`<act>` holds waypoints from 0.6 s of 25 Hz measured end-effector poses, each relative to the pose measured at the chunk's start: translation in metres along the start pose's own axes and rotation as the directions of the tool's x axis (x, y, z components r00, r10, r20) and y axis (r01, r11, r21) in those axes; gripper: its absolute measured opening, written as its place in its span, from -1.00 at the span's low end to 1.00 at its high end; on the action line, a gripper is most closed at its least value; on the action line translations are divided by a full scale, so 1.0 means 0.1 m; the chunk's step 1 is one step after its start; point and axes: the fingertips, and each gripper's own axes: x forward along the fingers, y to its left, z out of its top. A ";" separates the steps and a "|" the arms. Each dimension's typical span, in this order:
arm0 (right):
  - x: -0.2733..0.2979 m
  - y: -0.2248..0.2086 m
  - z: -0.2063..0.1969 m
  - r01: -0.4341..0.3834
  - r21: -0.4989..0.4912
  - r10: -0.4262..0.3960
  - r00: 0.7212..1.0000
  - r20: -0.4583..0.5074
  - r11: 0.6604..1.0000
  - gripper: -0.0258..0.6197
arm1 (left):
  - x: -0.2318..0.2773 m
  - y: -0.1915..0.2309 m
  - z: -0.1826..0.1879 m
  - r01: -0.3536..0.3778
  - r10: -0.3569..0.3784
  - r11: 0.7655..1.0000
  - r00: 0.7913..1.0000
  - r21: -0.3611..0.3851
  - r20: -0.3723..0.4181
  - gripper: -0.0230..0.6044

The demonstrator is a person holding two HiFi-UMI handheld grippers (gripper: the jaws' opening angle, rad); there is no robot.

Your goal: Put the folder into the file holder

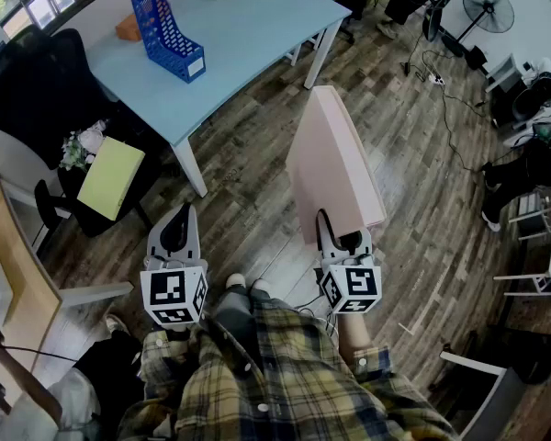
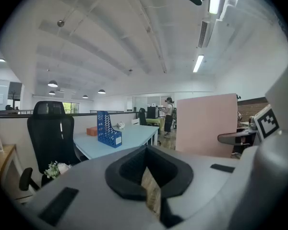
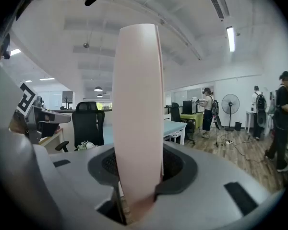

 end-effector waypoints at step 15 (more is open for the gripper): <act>-0.17 -0.20 0.19 -0.065 0.082 0.060 0.996 0.071 0.994 -0.40 | -0.06 -0.39 0.13 -0.015 0.014 0.999 1.000 0.050 0.021 -0.96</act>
